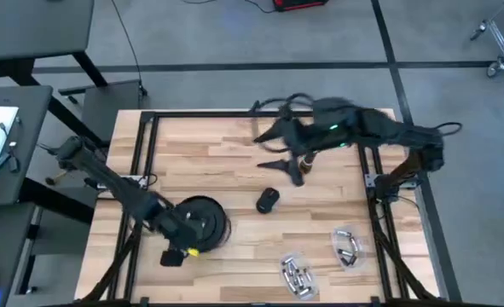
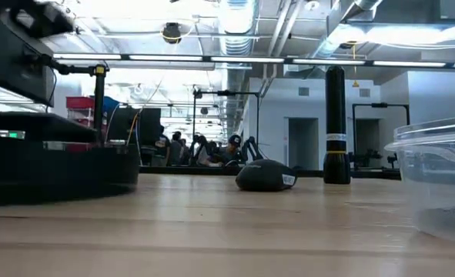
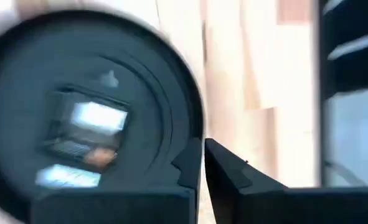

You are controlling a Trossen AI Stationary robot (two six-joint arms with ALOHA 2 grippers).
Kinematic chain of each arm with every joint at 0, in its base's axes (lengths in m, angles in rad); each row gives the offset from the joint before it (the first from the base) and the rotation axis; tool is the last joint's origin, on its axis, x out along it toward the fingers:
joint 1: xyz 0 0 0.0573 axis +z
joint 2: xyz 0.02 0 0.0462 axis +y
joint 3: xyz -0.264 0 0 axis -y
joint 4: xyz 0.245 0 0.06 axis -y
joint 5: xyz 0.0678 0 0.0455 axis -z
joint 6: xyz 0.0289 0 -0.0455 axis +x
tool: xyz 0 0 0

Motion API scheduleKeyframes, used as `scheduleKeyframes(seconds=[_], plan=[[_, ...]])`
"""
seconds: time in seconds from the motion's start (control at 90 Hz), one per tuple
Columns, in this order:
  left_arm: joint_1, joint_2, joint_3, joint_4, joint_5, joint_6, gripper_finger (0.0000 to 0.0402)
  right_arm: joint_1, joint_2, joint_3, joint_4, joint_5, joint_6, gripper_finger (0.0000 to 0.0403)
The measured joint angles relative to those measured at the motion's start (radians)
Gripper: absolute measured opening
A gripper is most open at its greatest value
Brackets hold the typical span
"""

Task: Insert battery
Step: Adjust the white wall clock

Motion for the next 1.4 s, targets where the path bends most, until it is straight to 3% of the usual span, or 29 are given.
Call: scheduleKeyframes(seconds=[0.211, 0.411, 0.511, 0.667, 0.911, 1.067, 1.4], plan=[[0.123, -0.139, 0.178, -0.071, 0.005, 0.01, 0.0, -0.012, -0.039, 0.0, -0.016, 0.0, -0.12, 0.0276], [0.15, -0.162, 0.169, -0.126, -0.041, 0.015, 0.0, -0.01, -0.022, -0.001, -0.155, 0.0, -0.025, 0.0276], [0.138, -0.126, 0.126, -0.162, 0.011, 0.019, 0.0011, -0.01, 0.005, -0.001, -0.232, 0.0, 0.046, 0.0276], [0.074, -0.02, 0.021, -0.128, 0.107, -0.001, 0.0066, 0.009, 0.036, -0.002, -0.296, -0.001, 0.095, 0.0276], [-0.017, 0.246, -0.013, -0.079, 0.169, 0.057, 0.0144, 0.035, 0.042, -0.002, -0.301, -0.001, 0.136, 0.0275], [-0.07, 0.333, -0.013, 0.014, 0.14, 0.068, 0.0144, 0.037, 0.042, -0.002, -0.325, -0.001, 0.158, 0.0275], [-0.126, 0.339, -0.086, 0.126, 0.046, -0.004, 0.0112, 0.044, 0.042, -0.002, -0.331, -0.001, 0.16, 0.0275]])
